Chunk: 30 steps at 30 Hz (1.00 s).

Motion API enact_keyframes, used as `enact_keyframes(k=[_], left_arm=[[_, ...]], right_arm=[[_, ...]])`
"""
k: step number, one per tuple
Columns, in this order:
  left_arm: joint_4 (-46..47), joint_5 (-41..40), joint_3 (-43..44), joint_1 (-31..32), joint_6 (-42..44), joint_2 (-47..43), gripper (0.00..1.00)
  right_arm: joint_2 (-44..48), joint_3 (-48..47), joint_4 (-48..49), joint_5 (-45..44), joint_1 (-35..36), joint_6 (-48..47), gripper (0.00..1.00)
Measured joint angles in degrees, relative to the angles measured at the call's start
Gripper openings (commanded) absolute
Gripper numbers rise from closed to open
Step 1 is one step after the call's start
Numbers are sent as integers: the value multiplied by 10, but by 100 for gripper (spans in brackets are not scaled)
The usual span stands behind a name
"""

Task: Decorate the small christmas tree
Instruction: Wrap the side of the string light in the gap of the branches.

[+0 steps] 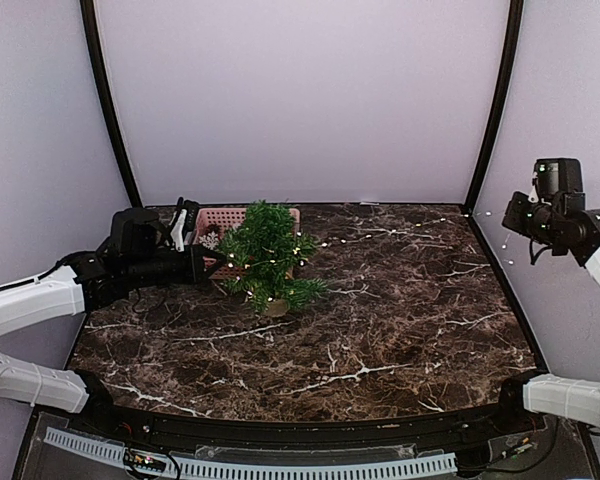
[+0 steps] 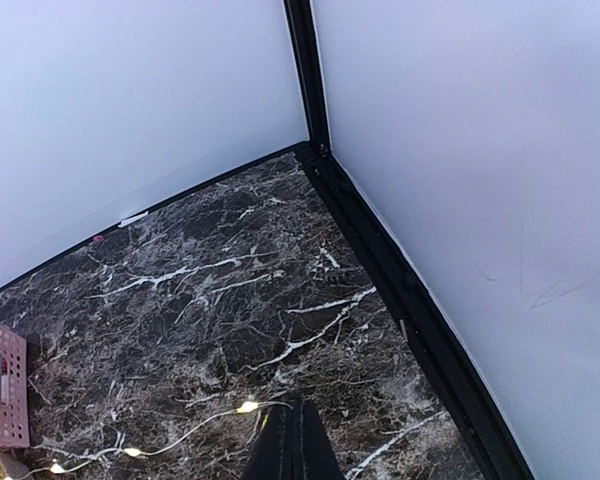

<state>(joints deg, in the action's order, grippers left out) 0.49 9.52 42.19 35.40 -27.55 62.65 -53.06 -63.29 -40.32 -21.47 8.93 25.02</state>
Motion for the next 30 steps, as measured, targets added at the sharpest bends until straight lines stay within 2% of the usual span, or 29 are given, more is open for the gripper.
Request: enact_keyframes(k=[7, 19, 25, 27, 30], left_arm=[[-2, 6, 0, -6, 2, 0, 0], [-1, 19, -3, -10, 2, 0, 0], [2, 39, -4, -12, 9, 0, 30], [1, 45, -3, -12, 12, 0, 37], [-10, 48, -2, -12, 18, -8, 44]], right_arm=[[-11, -16, 0, 14, -36, -21, 0], [-17, -38, 1, 41, -55, -36, 0], [-17, 6, 42, 114, -56, -26, 0], [-25, 27, 57, 137, -56, -19, 0], [-46, 44, 76, 162, -54, -9, 0]])
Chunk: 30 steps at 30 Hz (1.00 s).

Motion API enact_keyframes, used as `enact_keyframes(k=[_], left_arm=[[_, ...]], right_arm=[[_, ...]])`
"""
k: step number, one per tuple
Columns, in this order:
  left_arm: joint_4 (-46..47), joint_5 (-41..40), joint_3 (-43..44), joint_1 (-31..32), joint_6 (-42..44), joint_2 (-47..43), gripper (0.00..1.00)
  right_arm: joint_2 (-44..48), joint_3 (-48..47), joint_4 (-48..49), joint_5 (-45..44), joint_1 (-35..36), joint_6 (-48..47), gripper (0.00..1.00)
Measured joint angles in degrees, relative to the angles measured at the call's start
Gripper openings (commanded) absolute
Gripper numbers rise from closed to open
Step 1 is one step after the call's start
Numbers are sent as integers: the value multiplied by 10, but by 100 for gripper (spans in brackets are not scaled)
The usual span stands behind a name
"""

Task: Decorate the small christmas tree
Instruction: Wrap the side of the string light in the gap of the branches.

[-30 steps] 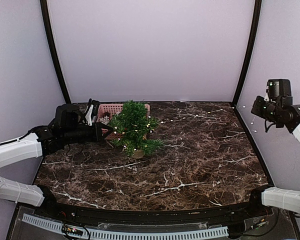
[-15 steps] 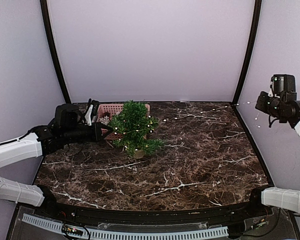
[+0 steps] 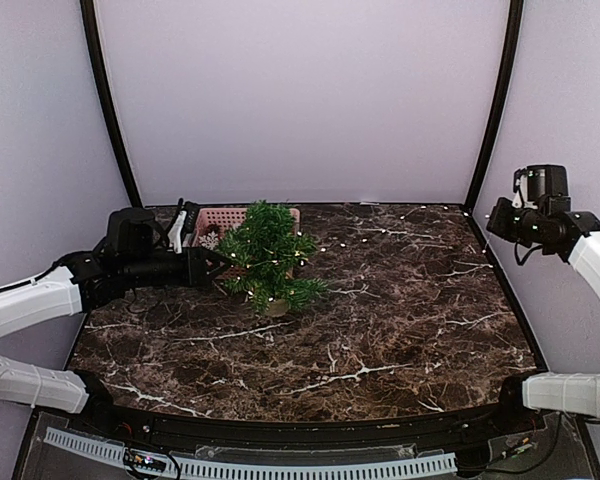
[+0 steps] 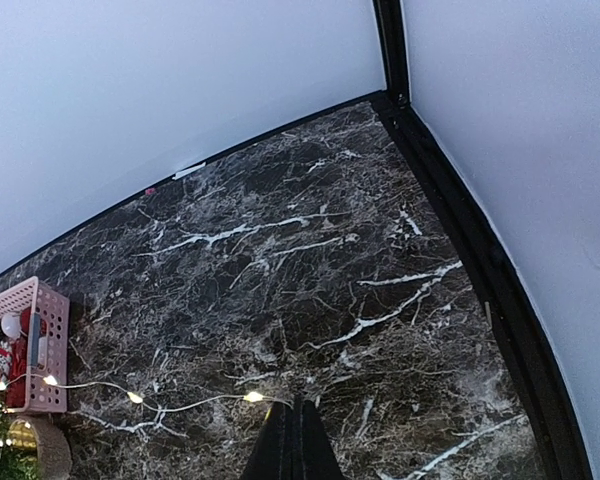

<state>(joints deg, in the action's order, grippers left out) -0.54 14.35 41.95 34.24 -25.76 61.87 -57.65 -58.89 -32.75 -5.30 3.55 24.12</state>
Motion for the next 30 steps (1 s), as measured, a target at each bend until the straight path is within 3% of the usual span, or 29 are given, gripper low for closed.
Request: enact_keyframes(k=[7, 13, 21, 30], left_arm=[[-52, -13, 27, 0, 7, -49, 52], [-104, -15, 97, -28, 24, -36, 54], [-108, 40, 213, -99, 49, 73, 57], [-66, 97, 274, -131, 72, 177, 70]], right_arm=[[-73, 0, 59, 8, 38, 8, 0], [-180, -39, 104, -5, 87, 14, 0], [-335, -164, 157, -27, 158, 19, 0], [-539, -355, 164, -21, 242, 19, 0]])
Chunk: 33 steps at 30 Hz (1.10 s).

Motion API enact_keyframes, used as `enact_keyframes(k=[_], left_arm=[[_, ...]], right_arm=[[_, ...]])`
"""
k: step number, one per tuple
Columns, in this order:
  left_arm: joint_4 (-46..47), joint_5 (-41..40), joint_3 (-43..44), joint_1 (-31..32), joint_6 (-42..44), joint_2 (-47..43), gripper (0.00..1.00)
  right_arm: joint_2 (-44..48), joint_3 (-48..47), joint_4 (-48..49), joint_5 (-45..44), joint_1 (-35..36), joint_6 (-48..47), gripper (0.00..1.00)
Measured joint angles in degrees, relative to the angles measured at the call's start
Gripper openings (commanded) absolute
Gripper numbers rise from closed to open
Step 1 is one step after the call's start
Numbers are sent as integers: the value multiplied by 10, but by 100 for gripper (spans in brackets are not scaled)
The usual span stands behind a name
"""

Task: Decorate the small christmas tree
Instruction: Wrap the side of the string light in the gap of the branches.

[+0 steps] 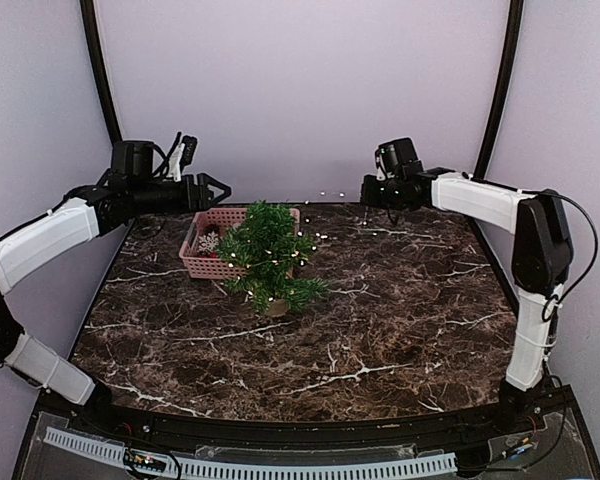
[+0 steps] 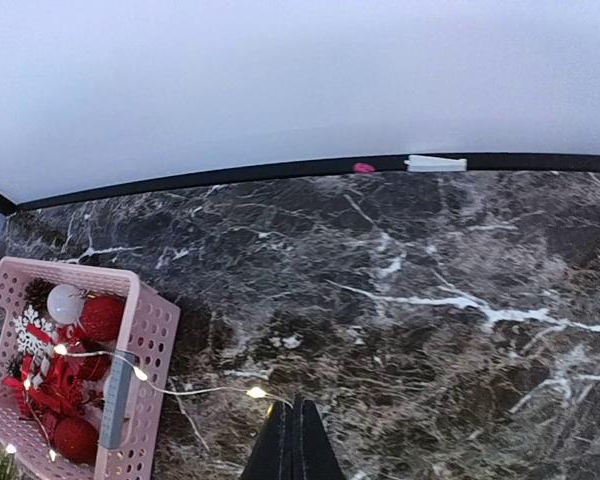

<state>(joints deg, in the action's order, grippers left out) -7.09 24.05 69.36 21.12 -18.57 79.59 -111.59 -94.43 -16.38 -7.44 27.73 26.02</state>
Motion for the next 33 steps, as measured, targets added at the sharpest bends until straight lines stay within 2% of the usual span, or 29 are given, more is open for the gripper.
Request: enact_keyframes(k=[7, 12, 17, 19, 22, 30, 33], left_arm=[[51, 55, 41, -1, 26, 72, 78], [78, 90, 92, -1, 40, 137, 83], [91, 127, 120, -1, 49, 180, 88], [96, 143, 121, -1, 51, 188, 84], [101, 157, 121, -1, 53, 192, 72], [103, 132, 122, -1, 75, 192, 58], [104, 118, 122, -1, 79, 192, 57]], right_arm=[[-80, -135, -9, 22, 52, 2, 0], [-81, -175, 7, 57, 77, 5, 0], [-78, -178, 33, 105, 91, 6, 0], [-78, -178, 35, 116, 94, 5, 0], [-76, -178, 35, 126, 96, 1, 0], [-48, -178, 32, 136, 112, -30, 0], [-30, -183, 24, 136, 125, -46, 0]])
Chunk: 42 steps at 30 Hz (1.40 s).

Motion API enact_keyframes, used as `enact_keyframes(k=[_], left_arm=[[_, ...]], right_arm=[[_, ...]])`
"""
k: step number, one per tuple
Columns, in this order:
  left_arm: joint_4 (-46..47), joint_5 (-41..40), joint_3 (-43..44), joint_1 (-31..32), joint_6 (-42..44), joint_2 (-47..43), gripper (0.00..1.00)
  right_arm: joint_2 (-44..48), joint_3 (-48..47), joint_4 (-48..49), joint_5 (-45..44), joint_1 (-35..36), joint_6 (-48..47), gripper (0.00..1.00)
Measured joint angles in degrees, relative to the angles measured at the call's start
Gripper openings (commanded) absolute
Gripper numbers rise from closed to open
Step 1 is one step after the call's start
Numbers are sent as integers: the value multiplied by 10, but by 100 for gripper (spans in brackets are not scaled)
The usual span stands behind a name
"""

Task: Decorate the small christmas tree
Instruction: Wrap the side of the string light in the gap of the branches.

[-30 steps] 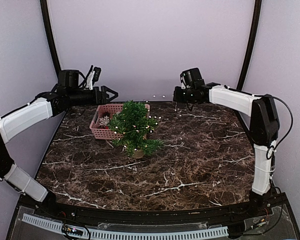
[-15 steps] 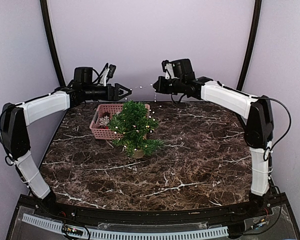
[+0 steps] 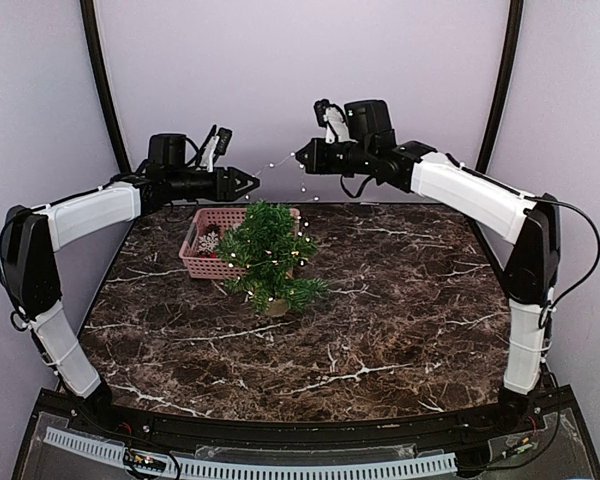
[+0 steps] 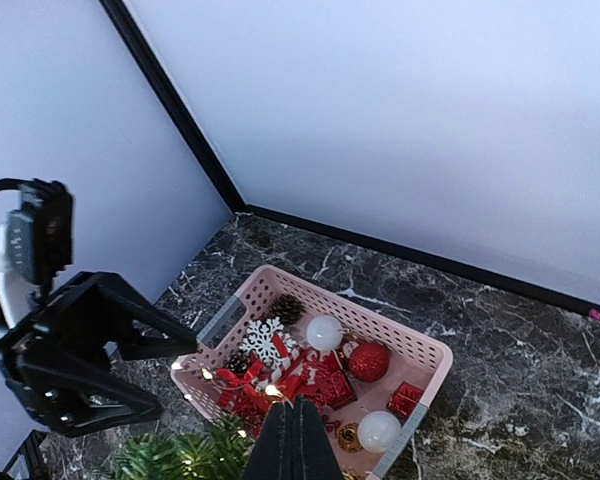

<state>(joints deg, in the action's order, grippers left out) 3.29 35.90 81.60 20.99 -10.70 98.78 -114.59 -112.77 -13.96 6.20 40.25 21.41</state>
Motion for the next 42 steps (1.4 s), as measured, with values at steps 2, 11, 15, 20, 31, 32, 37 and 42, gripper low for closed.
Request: enact_keyframes(k=[2, 11, 15, 20, 31, 32, 37, 42], left_arm=[[0, -10, 0, 0, 1, 0, 54], [5, -40, -20, 0, 9, -10, 16], [14, -52, -48, 0, 10, -30, 6], [39, -64, -98, 0, 10, -69, 4], [117, -66, -189, 0, 0, -132, 4], [119, -66, -191, 0, 0, -135, 5], [127, -66, -213, 0, -3, -152, 14], [129, -63, -254, 0, -6, -183, 26]], right_arm=[[10, -7, -3, 0, 9, -10, 0], [31, -17, -30, -2, 28, -35, 0], [31, -24, -57, -12, 42, -45, 0], [40, -32, -97, -33, 70, -59, 0], [96, -31, -151, -77, 132, -78, 0], [98, -30, -153, -79, 138, -78, 0], [115, 1, -161, -95, 170, -78, 0], [141, 57, -158, -110, 201, -74, 0]])
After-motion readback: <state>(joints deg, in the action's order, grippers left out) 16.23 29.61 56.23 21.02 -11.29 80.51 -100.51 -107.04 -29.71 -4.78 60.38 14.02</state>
